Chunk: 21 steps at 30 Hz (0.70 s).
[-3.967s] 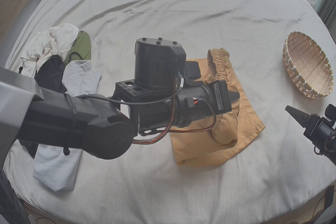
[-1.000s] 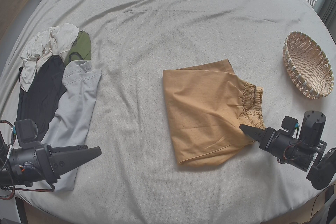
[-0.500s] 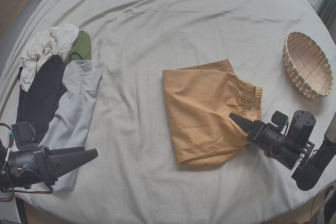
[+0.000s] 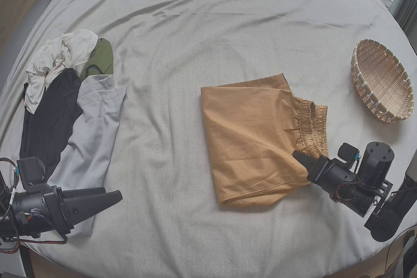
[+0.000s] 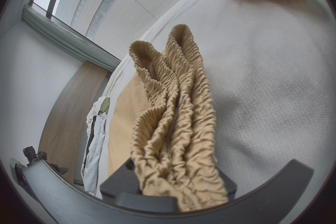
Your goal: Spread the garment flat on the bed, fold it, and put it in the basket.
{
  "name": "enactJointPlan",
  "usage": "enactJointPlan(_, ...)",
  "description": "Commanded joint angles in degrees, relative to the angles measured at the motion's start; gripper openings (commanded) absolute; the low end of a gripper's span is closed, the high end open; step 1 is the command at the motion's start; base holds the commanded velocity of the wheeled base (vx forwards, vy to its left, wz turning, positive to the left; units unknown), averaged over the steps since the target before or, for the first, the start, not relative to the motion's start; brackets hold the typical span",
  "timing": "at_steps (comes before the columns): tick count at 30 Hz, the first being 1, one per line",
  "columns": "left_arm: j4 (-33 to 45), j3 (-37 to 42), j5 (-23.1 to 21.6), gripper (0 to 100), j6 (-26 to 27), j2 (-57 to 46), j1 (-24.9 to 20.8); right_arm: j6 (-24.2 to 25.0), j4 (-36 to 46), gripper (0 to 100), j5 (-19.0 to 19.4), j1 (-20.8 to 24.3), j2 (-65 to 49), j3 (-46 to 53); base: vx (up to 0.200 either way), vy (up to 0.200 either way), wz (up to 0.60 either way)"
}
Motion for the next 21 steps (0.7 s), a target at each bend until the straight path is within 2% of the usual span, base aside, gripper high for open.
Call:
enactJointPlan(1, -0.01, 0.23, -0.01, 100, -0.07, -0.04, -0.03, -0.13, 0.35, 0, -0.12, 1.33, -7.6, 2.7, 0.0, 0.0, 0.0)
enactJointPlan(10, -0.01, 1.11, 0.08, 100, -0.34, -1.53, 0.06, -1.01, 1.59, 0, 0.5, 4.14, -17.97, 8.59, 0.0, 0.0, 0.0)
enactJointPlan(17, -1.24, 1.81, 0.17, 100, -0.34, -3.55, 0.06, -5.58, 2.38, 0, 0.76, 4.58, -21.57, 5.95, 0.0, 0.0, 0.0)
enactJointPlan(21, -1.5, 2.69, 0.25, 100, -0.34, -3.99, 0.06, -7.16, 7.83, 0, 0.76, 5.9, -23.95, 2.35, 0.0, 0.0, 0.0)
